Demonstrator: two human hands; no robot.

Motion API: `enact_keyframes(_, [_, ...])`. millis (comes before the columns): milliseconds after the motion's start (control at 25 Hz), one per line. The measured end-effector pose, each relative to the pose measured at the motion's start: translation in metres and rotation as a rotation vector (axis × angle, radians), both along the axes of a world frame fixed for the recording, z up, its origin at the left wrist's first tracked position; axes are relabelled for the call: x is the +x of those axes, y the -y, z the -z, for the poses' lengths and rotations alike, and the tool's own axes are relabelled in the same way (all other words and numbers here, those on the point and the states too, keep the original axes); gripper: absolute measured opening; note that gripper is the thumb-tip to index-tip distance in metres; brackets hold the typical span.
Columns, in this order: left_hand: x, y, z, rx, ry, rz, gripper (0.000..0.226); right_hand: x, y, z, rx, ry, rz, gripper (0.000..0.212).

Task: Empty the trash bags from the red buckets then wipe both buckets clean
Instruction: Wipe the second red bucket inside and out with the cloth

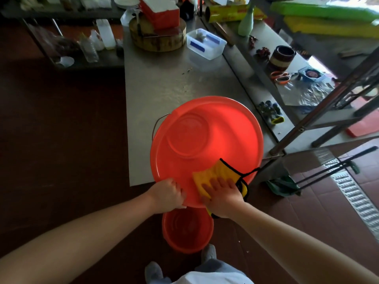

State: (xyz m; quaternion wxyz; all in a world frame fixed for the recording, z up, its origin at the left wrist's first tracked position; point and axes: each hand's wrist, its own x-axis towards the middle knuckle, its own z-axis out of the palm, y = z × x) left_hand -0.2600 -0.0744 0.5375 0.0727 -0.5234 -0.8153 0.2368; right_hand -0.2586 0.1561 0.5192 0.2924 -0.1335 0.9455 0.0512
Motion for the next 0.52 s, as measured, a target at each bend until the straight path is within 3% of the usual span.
enact_keyframes(200, [-0.003,0.003,-0.006,0.009,0.040,-0.014,0.057,0.007,0.009,-0.006,-0.033,-0.040,-0.017,0.063])
enact_keyframes(520, [0.000,0.002,0.017,0.056,0.070,0.031,0.056,-0.072,0.033,0.052,-0.016,0.078,-0.051,0.060])
